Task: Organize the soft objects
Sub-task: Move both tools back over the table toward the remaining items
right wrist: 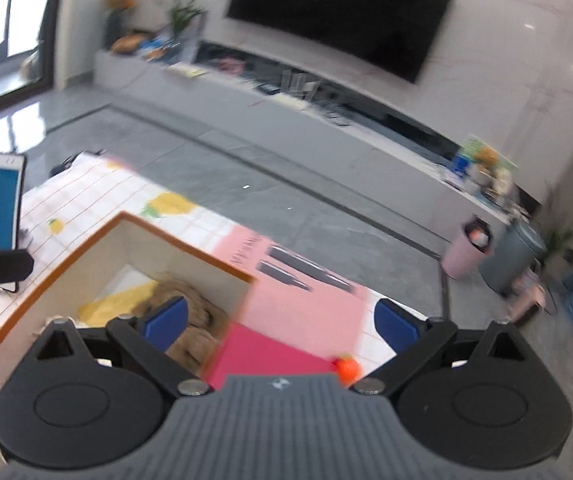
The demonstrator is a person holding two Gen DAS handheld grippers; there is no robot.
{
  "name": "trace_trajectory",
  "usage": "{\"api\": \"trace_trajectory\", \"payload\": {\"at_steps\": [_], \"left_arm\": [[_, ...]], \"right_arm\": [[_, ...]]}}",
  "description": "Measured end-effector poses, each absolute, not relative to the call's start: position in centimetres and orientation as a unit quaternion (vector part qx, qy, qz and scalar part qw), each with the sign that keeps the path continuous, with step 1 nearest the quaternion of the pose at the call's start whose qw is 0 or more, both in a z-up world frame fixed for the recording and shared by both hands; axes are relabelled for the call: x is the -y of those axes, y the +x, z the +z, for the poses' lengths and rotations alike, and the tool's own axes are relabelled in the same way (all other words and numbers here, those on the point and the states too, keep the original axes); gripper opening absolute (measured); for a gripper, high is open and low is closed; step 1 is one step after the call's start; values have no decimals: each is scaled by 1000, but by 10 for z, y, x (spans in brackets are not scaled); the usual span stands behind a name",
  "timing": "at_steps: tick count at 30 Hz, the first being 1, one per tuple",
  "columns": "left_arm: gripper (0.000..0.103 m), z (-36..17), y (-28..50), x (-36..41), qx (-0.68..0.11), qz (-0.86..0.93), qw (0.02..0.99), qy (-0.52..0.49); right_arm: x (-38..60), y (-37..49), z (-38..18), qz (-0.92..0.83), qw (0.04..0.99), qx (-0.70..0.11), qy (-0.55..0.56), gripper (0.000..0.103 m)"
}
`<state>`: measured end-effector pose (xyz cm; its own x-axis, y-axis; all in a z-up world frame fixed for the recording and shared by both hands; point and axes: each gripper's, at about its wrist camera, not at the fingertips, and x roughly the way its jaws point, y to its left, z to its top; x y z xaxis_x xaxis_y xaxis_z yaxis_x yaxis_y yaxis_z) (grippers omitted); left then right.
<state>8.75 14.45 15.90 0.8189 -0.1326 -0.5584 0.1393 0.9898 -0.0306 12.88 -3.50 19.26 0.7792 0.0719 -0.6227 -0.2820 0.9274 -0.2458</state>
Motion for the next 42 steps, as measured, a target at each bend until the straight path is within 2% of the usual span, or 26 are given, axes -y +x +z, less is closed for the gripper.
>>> {"api": "trace_trajectory", "payload": {"at_steps": [7,11,18,25,31,38,41,42], "left_arm": [[69,124,47,-93,-279,-99,955,10],[69,101,27,-63,-278,-117,953,28],[69,62,21,-29,-306,-172,936,10],[69,26,21,-12,-285,-223,932,19],[69,-2,17,3,-287,-301,909,41],[69,-19,22,4,-308,-320,895,39],[69,-24,27,0,-323,-309,894,30],[69,-25,29,-2,-327,-306,894,27]], "right_arm": [[127,48,170,53,943,-302,-130,99],[170,19,135,21,948,-301,-102,99],[203,10,66,19,966,-253,-58,99],[227,61,23,66,962,-262,51,98],[232,133,-14,73,946,-294,117,94],[217,193,-39,79,941,-310,106,86],[209,207,-44,93,937,-325,92,75],[208,210,-44,93,936,-326,93,75]]}}
